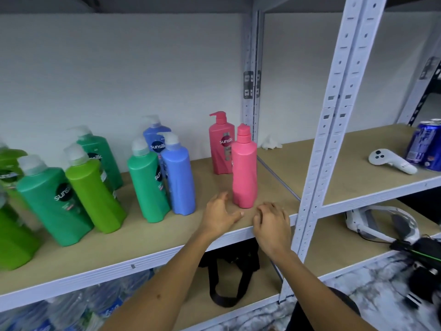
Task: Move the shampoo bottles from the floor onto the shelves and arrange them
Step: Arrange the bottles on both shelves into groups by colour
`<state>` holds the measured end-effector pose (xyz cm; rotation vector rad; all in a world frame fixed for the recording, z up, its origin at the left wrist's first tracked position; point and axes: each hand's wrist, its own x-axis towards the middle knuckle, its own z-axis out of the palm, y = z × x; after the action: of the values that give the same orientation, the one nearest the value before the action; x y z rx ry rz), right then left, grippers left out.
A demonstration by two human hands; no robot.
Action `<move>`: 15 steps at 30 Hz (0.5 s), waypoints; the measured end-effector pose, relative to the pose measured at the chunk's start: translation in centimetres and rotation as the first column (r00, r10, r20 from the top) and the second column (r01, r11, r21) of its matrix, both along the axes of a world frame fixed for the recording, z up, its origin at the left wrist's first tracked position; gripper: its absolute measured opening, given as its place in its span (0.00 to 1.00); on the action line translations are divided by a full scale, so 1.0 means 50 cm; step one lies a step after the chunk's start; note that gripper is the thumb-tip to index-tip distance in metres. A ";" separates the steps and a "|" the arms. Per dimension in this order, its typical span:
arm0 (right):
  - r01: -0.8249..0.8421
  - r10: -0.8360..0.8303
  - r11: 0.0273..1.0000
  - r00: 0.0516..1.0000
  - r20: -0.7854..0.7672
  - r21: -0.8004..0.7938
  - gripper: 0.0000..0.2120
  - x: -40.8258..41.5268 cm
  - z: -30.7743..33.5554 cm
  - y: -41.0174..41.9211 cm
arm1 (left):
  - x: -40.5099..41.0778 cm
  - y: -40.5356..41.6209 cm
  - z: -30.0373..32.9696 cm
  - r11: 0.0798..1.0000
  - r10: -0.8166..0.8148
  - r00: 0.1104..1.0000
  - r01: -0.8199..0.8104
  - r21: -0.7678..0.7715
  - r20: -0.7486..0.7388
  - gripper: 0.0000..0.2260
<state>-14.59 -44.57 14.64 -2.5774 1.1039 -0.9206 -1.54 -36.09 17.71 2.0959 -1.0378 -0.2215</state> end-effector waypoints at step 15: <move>-0.425 0.357 0.849 0.900 0.251 0.313 0.21 0.278 0.045 0.323 | 0.134 0.441 -0.014 0.976 0.217 0.941 -0.217 -0.029 0.260 0.10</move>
<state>-0.67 -28.42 16.88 -2.2358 0.5884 -0.7509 5.15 -14.02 17.01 2.2619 -0.9437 0.1708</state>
